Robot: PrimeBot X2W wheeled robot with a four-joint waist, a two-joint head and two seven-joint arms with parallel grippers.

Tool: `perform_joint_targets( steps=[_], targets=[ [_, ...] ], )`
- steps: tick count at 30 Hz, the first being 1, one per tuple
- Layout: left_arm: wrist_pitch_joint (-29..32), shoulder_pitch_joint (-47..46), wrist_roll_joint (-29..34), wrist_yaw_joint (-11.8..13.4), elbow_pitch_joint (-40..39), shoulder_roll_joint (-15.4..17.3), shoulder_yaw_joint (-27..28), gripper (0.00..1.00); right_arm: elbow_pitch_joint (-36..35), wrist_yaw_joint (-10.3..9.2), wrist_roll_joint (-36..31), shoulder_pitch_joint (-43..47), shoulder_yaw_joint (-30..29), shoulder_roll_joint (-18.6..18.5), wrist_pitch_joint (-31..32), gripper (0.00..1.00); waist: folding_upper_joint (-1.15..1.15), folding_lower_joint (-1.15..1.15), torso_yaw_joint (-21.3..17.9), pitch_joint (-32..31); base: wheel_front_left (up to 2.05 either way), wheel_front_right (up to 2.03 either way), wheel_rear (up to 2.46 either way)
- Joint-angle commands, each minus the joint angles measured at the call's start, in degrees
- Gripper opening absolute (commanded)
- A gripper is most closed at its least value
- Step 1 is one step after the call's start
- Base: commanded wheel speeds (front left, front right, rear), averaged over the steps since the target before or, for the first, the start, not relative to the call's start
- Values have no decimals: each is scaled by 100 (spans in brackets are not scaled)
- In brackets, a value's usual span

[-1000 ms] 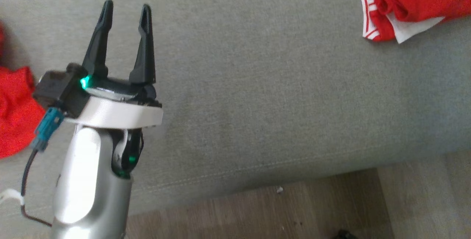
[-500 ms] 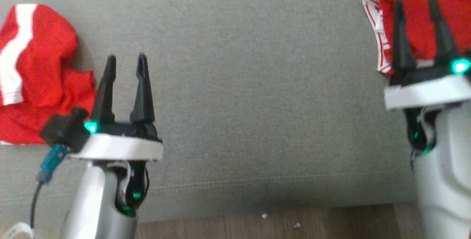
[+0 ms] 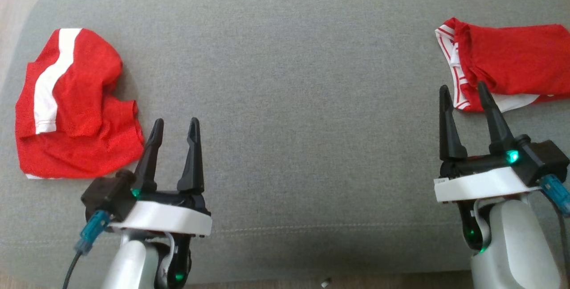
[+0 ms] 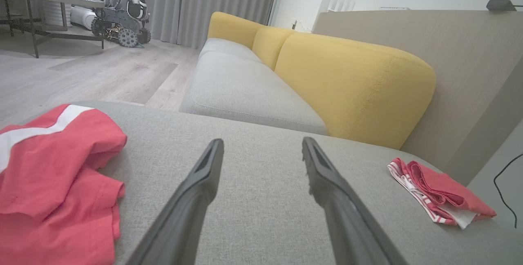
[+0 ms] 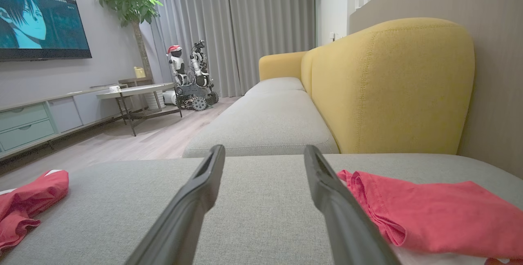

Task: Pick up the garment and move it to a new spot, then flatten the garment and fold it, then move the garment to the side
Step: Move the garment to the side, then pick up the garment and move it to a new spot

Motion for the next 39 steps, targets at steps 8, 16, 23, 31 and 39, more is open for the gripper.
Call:
perform_joint_targets(
  steps=[8,16,23,31,39],
  targets=[
    [-29,-148,88,82,-323,43,317,100,-185,36,-59,-80,48,117,-92,100,0,0,-28,10,0,0,0],
    [-29,-126,124,35,-303,42,349,100,-117,36,-49,-57,16,136,-102,100,0,0,-47,-41,0,0,0],
    [-29,-125,76,-14,-224,42,337,100,-94,36,52,-48,150,140,-103,100,0,0,52,-67,0,0,0],
    [-29,-128,34,-7,-214,42,588,100,-74,36,191,-30,440,140,-103,100,0,0,529,-81,0,0,0],
    [-29,-20,24,-9,-337,42,817,100,17,36,216,19,666,141,-104,100,0,0,1117,-174,0,0,0]
  ],
)
